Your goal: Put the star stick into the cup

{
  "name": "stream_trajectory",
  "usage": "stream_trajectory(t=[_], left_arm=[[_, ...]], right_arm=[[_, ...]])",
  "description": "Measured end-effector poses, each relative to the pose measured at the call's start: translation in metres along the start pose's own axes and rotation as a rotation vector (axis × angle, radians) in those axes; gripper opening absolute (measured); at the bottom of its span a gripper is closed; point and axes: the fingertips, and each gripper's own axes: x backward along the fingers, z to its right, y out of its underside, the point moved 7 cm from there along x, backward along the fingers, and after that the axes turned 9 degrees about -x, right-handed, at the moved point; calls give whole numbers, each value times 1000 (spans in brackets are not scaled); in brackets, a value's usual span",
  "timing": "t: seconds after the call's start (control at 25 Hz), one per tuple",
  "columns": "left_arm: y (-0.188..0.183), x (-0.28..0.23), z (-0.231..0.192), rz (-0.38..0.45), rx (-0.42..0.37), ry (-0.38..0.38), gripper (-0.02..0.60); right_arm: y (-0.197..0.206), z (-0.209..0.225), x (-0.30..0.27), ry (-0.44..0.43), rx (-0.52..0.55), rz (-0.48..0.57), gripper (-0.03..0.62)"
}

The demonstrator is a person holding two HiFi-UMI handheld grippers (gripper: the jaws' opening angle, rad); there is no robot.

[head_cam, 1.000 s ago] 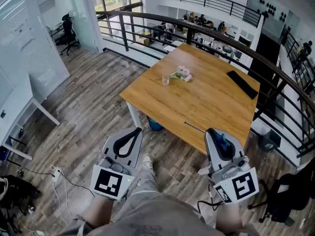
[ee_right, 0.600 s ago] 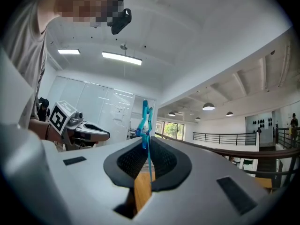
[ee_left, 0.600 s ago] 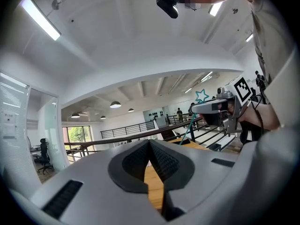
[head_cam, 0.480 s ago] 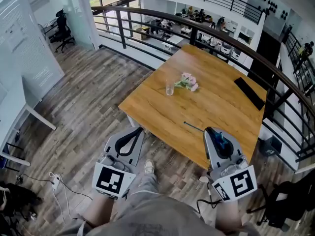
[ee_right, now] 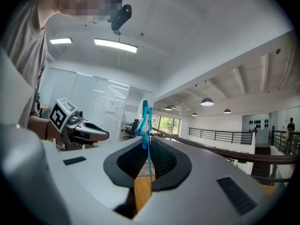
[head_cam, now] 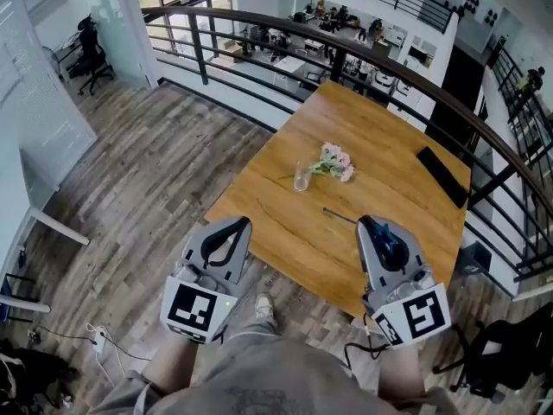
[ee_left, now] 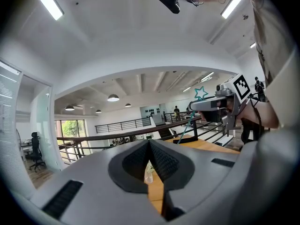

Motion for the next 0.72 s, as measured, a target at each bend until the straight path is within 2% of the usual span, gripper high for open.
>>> stream_trajectory(t=[0.24,0.72], left_arm=[[6,-34,-33,15,-5,30,16],[15,-73,-47,-18,14,16,16]], right_arm=[[-2,18,-38,34,4,-13,40],[7,56,-70,19,-10,-40,40]])
